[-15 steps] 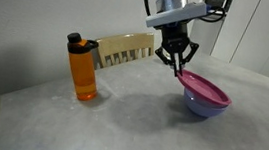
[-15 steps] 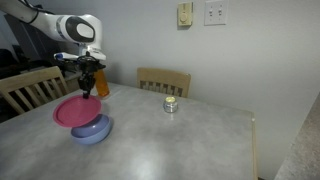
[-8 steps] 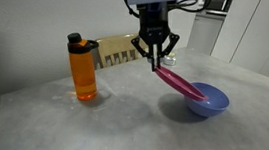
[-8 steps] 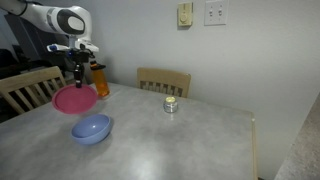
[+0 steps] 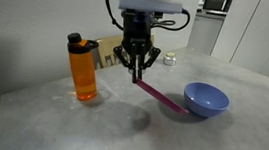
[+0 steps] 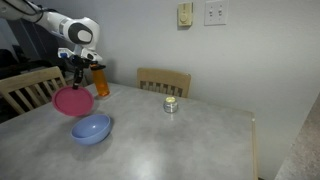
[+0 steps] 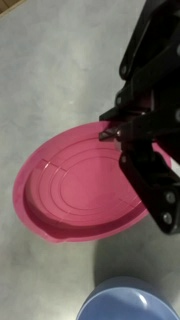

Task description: Take the pink plate from on top of the blue bowl ad place it on the table

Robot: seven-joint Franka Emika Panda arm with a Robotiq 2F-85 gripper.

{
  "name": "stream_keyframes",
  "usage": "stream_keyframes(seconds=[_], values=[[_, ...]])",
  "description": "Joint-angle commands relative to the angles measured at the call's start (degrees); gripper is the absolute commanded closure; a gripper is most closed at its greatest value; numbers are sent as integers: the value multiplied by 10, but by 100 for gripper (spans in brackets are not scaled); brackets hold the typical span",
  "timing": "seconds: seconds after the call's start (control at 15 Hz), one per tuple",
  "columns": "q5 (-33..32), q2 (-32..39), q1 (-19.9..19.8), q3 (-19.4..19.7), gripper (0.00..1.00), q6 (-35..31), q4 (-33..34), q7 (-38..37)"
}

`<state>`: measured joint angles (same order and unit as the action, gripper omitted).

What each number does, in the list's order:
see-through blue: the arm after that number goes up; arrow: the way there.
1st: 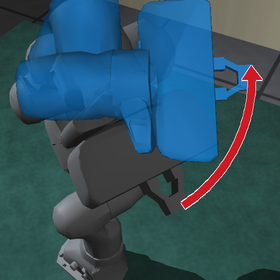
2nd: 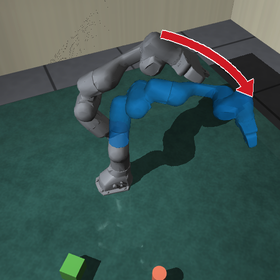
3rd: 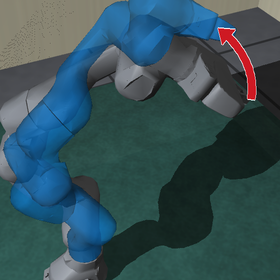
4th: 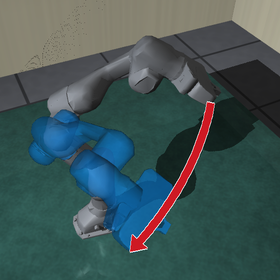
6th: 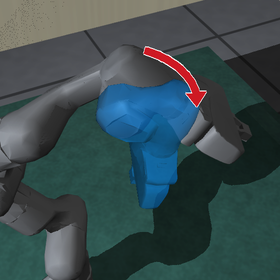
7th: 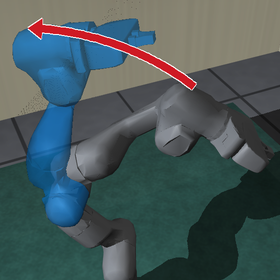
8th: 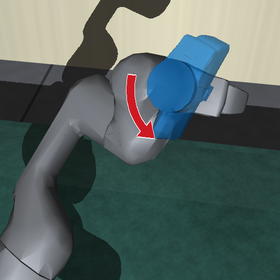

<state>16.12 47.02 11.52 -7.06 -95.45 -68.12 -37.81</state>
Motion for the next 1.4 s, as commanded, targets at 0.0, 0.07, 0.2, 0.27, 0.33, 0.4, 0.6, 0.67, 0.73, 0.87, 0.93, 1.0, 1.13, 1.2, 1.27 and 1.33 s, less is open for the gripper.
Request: stream_keyframes(seconds=[0.0,0.07,0.2,0.27,0.33,0.4,0.6,0.67,0.73,0.87,0.93,1.0,1.13,1.2,1.27,1.33], values=[[5,59,-7,-2,97,89,71,52],[4,68,-6,0,97,102,80,65],[8,85,-7,0,97,112,99,89],[10,91,-7,0,97,114,107,98],[8,96,-6,3,97,109,112,104],[4,99,-4,6,97,107,116,104],[-4,102,-2,12,97,106,121,113],[-7,103,-2,12,97,111,123,121],[-11,105,-1,12,97,117,125,130],[-21,106,0,12,97,139,126,152],[-29,107,2,15,97,151,126,159],[-37,106,4,23,97,157,122,148],[-55,103,5,41,97,145,113,122],[-63,101,6,48,97,137,110,118],[-65,102,4,52,97,130,110,115],[-66,100,3,55,97,123,108,110]])
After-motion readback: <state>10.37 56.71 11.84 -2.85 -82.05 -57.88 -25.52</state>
